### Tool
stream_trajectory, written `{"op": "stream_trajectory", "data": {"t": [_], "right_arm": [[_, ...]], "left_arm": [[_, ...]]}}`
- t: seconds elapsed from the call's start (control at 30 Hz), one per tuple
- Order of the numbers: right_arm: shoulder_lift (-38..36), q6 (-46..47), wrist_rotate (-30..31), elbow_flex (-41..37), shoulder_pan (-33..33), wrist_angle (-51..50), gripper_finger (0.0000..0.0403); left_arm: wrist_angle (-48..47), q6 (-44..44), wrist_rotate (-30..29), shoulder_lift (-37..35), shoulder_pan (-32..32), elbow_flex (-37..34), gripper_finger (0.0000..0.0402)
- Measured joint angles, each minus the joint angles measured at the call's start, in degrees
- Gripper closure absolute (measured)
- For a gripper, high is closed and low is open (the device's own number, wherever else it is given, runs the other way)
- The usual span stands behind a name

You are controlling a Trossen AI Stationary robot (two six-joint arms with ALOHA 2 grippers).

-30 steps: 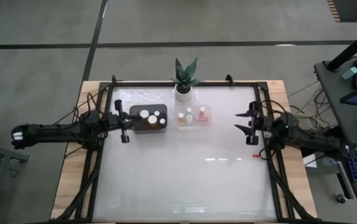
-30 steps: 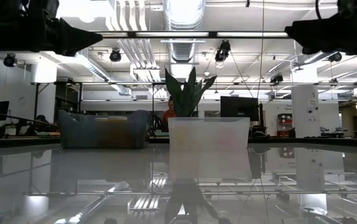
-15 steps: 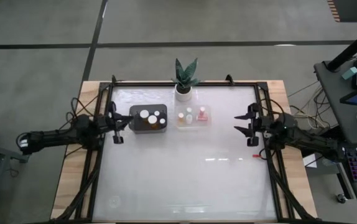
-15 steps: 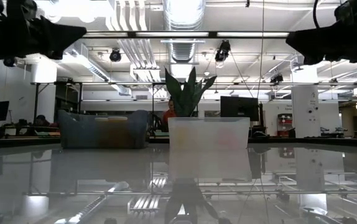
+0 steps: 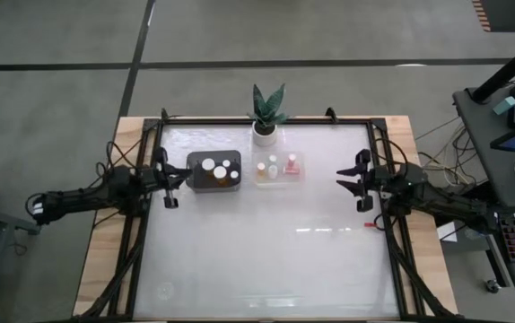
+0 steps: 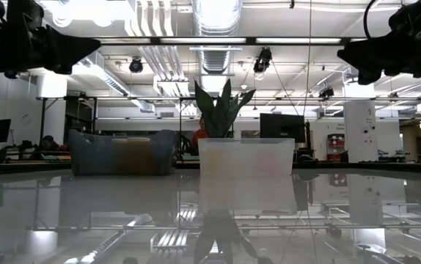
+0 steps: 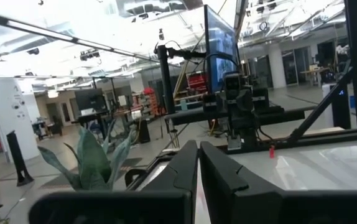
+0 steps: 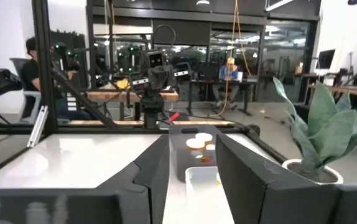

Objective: Pick and place medicine bottles into bin by pill shape (circle, oval)
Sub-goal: Return to Home Position

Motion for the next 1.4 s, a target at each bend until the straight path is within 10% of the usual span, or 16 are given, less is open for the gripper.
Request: {"op": "stream_trajectory", "data": {"t": [1.4], "right_arm": [[0.59,2.04,-0.01,-0.07,0.02,-0.02,0.0265]], "left_arm": [[0.11,0.04,-0.09,7.36,0.0,-0.15,0.0398]]}}
